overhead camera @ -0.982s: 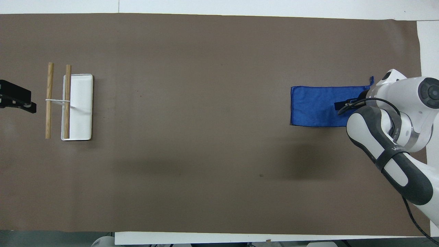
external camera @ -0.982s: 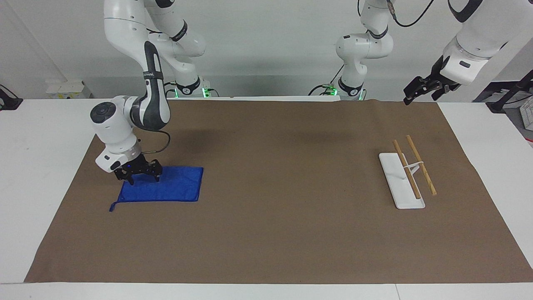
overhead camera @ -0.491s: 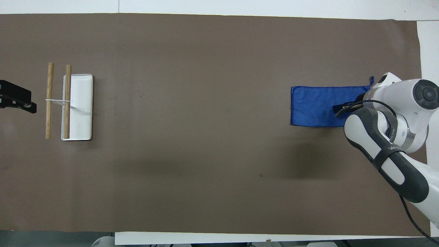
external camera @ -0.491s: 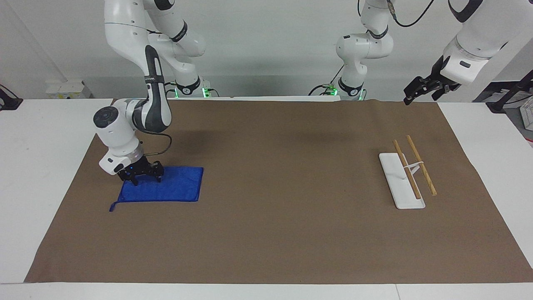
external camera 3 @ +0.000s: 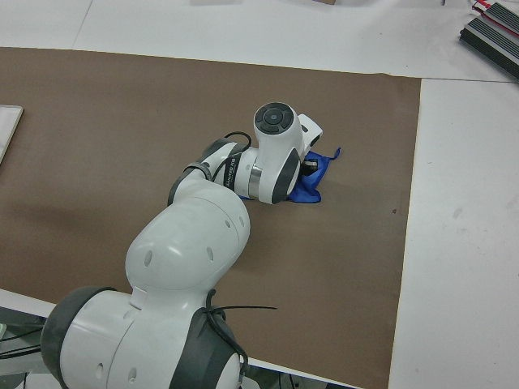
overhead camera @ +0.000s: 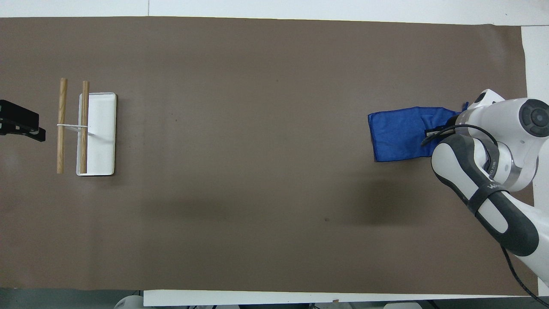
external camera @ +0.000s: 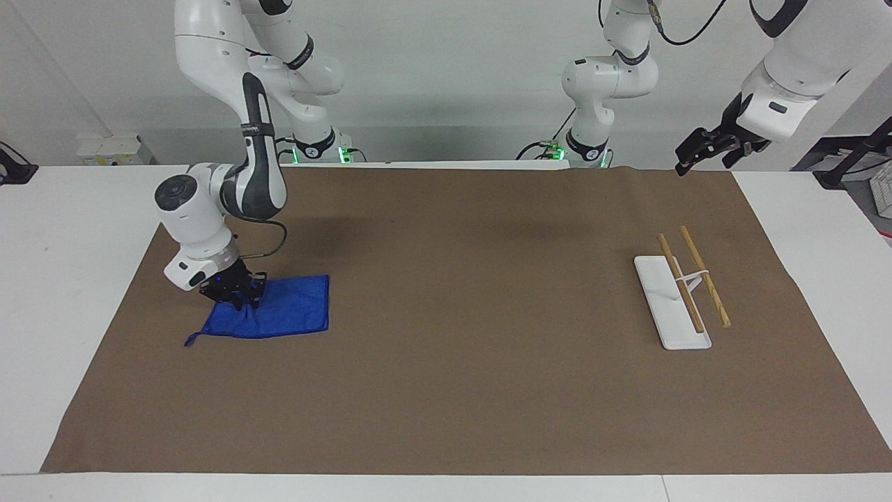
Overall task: Right arm passes towel to left arm to hang
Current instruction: 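Carry the towel with the right gripper toward the left gripper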
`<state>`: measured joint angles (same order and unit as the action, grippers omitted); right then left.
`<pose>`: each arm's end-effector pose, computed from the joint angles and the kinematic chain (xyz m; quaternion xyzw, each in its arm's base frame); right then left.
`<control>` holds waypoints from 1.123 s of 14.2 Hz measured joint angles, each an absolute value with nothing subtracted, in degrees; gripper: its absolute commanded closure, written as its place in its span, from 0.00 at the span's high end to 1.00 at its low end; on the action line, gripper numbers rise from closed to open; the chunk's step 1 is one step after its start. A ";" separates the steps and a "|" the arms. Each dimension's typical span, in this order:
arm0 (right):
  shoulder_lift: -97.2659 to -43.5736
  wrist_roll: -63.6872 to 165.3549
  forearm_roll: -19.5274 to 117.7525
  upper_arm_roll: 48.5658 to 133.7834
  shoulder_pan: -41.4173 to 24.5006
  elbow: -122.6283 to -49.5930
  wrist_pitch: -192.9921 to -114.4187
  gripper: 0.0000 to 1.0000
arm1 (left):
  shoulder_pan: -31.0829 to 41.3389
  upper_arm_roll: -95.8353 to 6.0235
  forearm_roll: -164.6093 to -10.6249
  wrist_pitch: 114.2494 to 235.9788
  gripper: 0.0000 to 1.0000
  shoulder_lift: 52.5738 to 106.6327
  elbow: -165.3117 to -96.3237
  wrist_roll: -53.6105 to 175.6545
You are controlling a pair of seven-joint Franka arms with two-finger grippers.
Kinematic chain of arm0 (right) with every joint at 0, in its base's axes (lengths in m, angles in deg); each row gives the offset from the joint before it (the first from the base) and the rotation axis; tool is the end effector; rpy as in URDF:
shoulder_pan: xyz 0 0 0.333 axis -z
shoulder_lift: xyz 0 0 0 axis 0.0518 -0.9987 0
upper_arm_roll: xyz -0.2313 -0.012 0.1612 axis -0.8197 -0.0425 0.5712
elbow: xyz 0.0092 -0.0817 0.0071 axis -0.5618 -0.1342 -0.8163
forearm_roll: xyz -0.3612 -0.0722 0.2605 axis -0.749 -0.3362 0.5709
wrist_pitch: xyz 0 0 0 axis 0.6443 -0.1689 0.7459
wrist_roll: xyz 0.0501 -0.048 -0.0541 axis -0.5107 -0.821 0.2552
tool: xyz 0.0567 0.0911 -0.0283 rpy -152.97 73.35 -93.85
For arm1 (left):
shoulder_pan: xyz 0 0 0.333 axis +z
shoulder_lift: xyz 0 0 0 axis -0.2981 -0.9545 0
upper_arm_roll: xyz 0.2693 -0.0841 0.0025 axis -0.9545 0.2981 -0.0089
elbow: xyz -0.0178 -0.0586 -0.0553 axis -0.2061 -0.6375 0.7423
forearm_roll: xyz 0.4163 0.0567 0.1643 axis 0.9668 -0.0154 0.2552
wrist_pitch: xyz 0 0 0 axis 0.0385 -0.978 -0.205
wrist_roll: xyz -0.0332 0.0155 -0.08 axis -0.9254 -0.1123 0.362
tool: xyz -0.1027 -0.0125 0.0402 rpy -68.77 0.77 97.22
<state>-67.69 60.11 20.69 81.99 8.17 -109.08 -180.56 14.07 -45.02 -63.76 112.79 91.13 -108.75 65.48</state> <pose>0.5879 -0.0747 0.2075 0.9962 0.0745 0.0455 0.0016 0.5747 -0.0657 0.6105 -0.9957 -0.0399 0.0837 0.0016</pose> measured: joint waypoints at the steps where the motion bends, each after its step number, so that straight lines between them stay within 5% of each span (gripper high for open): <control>1: -67.69 60.12 20.69 82.08 8.17 -109.04 -180.42 0.00 | 14.07 -45.02 -63.76 112.79 1.00 91.13 -108.75 65.48; 5: -67.70 59.91 20.84 82.88 8.25 -108.06 -176.95 0.00 | 14.07 -45.02 -63.76 112.79 1.00 91.13 -108.75 65.48; 8: -67.38 51.87 21.64 86.94 8.46 -102.68 -164.49 0.00 | 14.07 -45.02 -63.76 112.79 1.00 91.13 -108.75 65.48; 11: -65.65 35.45 21.75 94.28 8.36 -94.94 -149.97 0.00 | 14.07 -45.02 -63.76 112.79 1.00 91.13 -108.75 65.48; 16: -64.82 5.50 25.66 109.42 7.95 -87.88 -143.75 0.00 | 14.07 -45.02 -63.76 112.69 1.00 91.13 -108.78 65.48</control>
<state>-64.82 5.50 25.66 109.42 7.95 -87.88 -143.75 14.07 -45.02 -63.76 112.69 91.13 -108.78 65.48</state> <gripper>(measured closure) 0.938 0.000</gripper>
